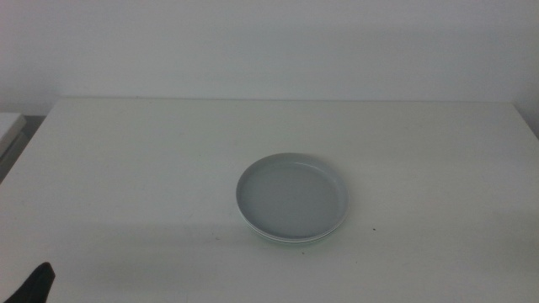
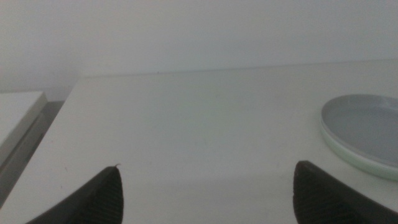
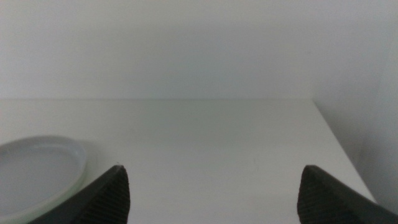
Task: Stack the three bowls on top of each other.
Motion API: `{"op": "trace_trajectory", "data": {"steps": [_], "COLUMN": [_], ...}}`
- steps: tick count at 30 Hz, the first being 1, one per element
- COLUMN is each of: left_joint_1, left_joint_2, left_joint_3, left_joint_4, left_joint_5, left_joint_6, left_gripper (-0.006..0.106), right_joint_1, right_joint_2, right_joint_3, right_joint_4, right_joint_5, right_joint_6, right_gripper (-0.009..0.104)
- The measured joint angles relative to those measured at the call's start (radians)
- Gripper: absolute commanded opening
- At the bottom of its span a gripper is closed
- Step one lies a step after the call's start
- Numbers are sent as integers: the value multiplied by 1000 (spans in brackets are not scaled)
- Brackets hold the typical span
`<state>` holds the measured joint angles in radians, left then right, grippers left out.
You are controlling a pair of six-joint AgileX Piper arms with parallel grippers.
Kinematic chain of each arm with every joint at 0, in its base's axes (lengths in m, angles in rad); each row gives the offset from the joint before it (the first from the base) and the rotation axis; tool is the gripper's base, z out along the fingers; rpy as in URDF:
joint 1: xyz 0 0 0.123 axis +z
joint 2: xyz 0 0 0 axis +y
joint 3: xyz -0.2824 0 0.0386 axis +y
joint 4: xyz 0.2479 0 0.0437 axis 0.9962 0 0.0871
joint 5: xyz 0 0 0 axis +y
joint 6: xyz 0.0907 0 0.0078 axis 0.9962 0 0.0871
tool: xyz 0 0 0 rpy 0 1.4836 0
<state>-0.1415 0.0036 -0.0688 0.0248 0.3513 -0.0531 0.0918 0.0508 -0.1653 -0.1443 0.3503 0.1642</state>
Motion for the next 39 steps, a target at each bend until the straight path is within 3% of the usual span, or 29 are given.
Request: {"op": "trace_trajectory", "data": {"steps": [13, 21, 39], "left_joint_1": [0, 0, 31], "left_joint_2": [0, 0, 0], "left_joint_3": [65, 68, 68], "left_joint_4": [11, 17, 19], "left_joint_5": [-67, -78, -105], "left_joint_6": [0, 0, 1], "left_gripper": [94, 94, 94], "right_joint_1": [0, 0, 0], "right_joint_2": [-46, -46, -46], "right_joint_3": [157, 161, 161], "right_joint_4": [0, 0, 4], "right_joint_5": [-63, -167, -183], "right_joint_6": [0, 0, 0], "right_gripper": [92, 92, 92]}}
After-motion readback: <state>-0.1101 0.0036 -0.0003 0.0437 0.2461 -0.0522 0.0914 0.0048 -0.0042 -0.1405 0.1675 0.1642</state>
